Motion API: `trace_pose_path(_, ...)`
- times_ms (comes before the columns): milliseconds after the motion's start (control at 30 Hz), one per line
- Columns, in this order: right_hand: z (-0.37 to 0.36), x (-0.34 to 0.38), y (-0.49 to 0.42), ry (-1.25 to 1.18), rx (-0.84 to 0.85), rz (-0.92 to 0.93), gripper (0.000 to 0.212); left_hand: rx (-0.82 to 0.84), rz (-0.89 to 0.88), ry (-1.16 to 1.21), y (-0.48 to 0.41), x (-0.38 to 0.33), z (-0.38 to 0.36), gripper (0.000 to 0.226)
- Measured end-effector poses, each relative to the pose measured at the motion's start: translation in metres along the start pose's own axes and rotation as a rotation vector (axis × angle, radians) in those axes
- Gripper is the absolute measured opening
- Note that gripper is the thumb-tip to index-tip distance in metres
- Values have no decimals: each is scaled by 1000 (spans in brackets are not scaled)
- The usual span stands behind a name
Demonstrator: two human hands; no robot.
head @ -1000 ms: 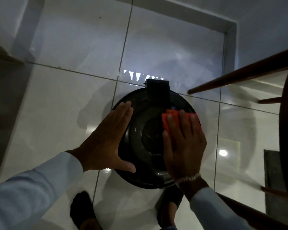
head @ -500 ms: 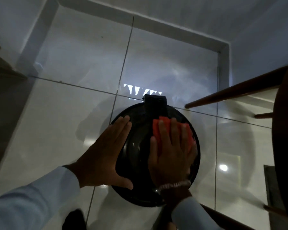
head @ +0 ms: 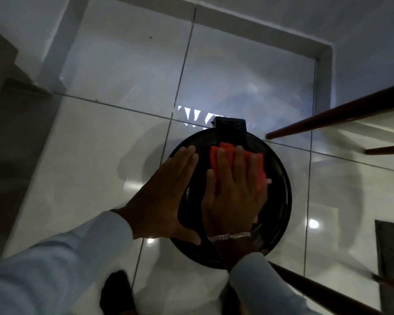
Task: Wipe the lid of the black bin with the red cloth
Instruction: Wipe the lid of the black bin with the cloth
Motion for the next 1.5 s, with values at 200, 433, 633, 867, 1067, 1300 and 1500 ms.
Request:
trace_pose_path(200, 19, 11, 50, -303, 159, 352, 48, -16, -41, 11, 5, -3, 7, 136)
trace_pose_path(433, 26, -72, -5, -368, 105, 21, 41, 43, 104, 72, 23, -45, 23, 113)
trace_pose_path(633, 12, -79, -4, -250, 86, 169, 63, -244, 146, 40, 30, -111, -23, 93)
trace_pose_path(867, 11, -80, 1, -189, 0, 217, 57, -446, 314, -38, 10, -68, -23, 81)
trace_pose_path(1067, 11, -75, 0, -184, -31, 178, 52, -488, 375, -13, -29, -55, 14, 79)
trace_pose_path(1300, 9, -74, -1, -168, -18, 140, 53, -281, 303, 37, -88, -62, 33, 88)
trace_pose_path(1500, 5, -77, -3, -186, -31, 112, 62, -494, 338, 164, -27, -35, 25, 80)
Point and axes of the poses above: each hand's wrist, its own y-axis away from the middle knuckle, its own z-axis out of the back of the hand, x = y × z, the point moved 6 cm from there along -y, towards the middle knuckle, and after that the axes turned 15 degrees about z, right-handed, at the moved point
